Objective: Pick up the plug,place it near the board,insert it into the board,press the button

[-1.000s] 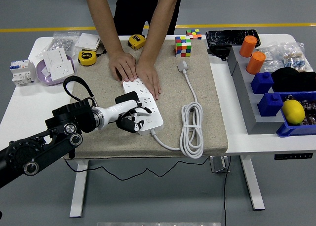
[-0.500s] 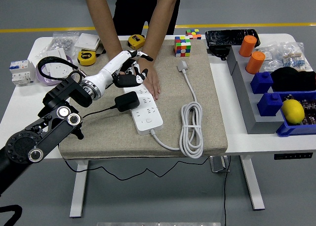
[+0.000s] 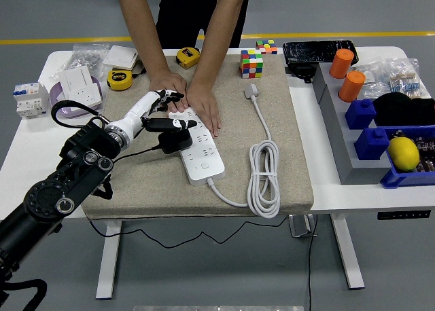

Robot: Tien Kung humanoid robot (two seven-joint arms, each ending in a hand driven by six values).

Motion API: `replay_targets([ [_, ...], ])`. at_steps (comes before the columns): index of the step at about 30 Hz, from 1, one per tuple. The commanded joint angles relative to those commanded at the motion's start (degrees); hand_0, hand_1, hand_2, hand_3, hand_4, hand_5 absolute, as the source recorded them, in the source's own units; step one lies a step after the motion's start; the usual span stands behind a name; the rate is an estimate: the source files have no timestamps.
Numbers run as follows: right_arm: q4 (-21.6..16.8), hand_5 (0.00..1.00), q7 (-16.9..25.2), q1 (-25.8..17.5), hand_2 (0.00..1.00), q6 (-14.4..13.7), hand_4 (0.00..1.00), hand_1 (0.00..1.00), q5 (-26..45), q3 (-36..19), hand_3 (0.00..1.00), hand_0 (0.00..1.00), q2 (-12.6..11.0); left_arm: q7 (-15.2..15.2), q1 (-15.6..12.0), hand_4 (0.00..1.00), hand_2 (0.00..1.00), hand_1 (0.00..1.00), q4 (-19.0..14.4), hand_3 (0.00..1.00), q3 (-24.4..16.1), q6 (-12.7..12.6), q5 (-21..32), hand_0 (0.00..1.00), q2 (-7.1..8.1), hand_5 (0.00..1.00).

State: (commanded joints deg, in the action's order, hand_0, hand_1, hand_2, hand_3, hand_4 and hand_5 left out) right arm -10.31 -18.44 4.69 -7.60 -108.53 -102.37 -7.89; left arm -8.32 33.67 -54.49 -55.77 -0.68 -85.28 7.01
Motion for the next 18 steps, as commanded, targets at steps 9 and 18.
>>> replay_targets([
  [9,0.00,0.699,0.04,-0.22,0.605,0.00,0.998,0.675,-0.17,0.00,0.587,0.965,-0.08,-3.53,0.64,0.998,0.524,0.513,2.03,0.553,4.38,0.49,-15.51,0.443,0.40,0.069],
  [18,0.00,0.699,0.10,-0.34,0.605,0.05,0.998,0.674,-0.20,0.09,0.587,0.965,0.00,-2.74,0.41,0.916,0.456,0.328,2.21,0.538,4.35,-3.75,-20.94,0.297,0.21,0.024],
])
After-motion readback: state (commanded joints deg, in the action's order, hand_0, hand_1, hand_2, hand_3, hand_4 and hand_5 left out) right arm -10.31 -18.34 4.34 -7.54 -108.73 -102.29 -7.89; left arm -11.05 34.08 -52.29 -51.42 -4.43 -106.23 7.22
